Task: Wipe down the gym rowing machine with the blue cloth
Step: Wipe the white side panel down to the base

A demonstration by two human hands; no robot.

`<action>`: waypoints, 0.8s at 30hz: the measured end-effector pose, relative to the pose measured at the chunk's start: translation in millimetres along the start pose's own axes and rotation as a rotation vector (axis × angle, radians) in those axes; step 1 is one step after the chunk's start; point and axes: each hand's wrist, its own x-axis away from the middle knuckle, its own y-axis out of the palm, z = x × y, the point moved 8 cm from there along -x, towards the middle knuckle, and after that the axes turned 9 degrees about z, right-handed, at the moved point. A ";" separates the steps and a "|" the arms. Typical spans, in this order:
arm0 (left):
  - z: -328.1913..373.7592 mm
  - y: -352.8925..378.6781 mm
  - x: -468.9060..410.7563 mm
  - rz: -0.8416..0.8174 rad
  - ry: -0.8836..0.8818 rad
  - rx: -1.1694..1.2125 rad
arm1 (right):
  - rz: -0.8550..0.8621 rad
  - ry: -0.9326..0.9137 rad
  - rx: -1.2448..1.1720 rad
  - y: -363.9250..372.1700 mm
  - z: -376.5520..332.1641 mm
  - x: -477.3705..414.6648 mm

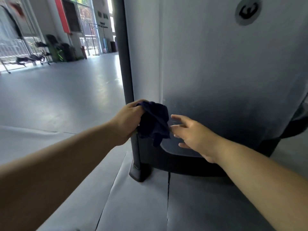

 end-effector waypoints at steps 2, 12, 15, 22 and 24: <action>1.9 -8.2 4.3 0.027 0.010 0.106 | -0.045 0.030 -0.078 10.9 -3.1 -2.2; -92.3 -77.6 -68.3 0.124 -0.090 0.153 | -0.125 0.112 -0.327 77.6 27.3 -86.4; -142.5 -114.2 -82.7 0.210 -0.217 0.186 | -0.168 0.148 -0.299 123.2 38.2 -118.5; -137.4 -193.6 -80.0 0.425 -0.360 0.170 | -0.257 0.341 -0.334 182.5 -16.4 -157.7; -98.7 -220.8 -73.7 0.446 -0.393 0.163 | -0.348 0.362 -0.276 192.4 -65.7 -157.3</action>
